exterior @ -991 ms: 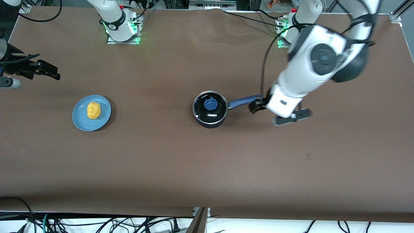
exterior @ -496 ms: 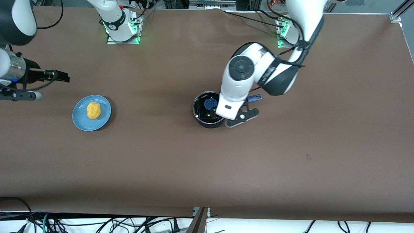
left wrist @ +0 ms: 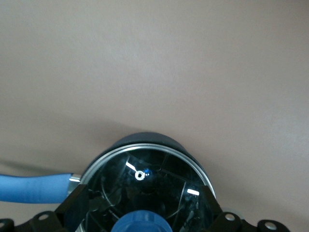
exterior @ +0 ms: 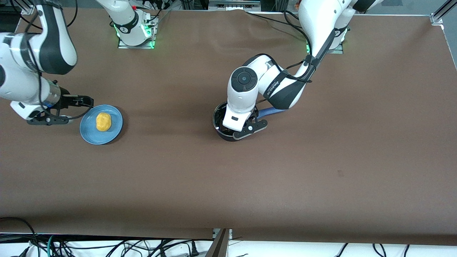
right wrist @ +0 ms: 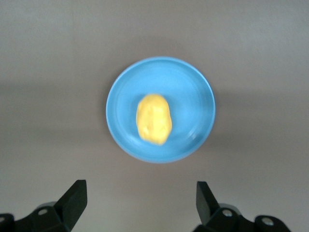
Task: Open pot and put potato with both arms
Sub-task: 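Grasp the lid knob with the left gripper while the right gripper reaches the potato, then lift the lid off with the left gripper while the right gripper lifts the potato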
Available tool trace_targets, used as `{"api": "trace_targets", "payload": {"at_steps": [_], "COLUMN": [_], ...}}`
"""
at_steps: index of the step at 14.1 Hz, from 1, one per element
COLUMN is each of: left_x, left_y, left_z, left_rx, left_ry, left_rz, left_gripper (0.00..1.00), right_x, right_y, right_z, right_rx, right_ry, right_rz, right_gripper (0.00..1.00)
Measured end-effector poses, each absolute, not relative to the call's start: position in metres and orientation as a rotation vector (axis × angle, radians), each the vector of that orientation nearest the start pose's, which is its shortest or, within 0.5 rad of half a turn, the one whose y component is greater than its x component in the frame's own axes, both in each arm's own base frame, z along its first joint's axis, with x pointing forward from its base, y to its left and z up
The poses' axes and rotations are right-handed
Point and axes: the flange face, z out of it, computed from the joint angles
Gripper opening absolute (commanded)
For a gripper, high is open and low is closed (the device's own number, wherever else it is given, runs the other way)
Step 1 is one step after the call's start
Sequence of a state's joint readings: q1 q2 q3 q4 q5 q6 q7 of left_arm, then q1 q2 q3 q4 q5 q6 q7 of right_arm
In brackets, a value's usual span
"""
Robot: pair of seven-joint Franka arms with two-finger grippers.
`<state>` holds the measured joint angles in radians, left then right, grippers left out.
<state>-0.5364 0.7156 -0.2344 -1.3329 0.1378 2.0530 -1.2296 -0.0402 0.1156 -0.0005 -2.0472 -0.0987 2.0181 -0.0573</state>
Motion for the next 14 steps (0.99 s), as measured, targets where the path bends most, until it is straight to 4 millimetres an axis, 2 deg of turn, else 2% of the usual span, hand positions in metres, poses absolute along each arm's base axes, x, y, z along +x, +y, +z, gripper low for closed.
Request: {"api": "trace_targets", "payload": {"at_steps": [3,7,10,11,12,14], "left_x": [0.545,0.53,0.524,0.524,0.524,0.524], "left_y": [-0.493,-0.5,-0.502,-0.502,-0.502,-0.502], "left_z": [0.3,0.287,0.281,0.281,0.281,0.282], "left_rx": [-3.086,-3.07,-3.062,-3.062,-3.062,-3.063], "left_ry": [-0.691,-0.656,-0.641,-0.64,-0.64,-0.641], "left_rz": [0.043,0.068,0.082,0.083,0.082,0.081], "left_gripper": [1.0,1.0,0.77,0.75,0.73,0.66], "right_x": [0.54,0.537,0.534,0.534,0.533,0.532], "right_y": [-0.024,-0.033,-0.038,-0.038,-0.04,-0.043], "right_z": [0.317,0.253,0.222,0.215,0.209,0.202], "right_rx": [-3.218,-3.232,-3.226,-3.225,-3.225,-3.225], "right_ry": [-0.196,-0.307,-0.32,-0.319,-0.317,-0.315], "right_rz": [0.074,0.041,0.087,0.096,0.099,0.106], "right_gripper": [1.0,1.0,0.99,0.94,0.84,0.58]}}
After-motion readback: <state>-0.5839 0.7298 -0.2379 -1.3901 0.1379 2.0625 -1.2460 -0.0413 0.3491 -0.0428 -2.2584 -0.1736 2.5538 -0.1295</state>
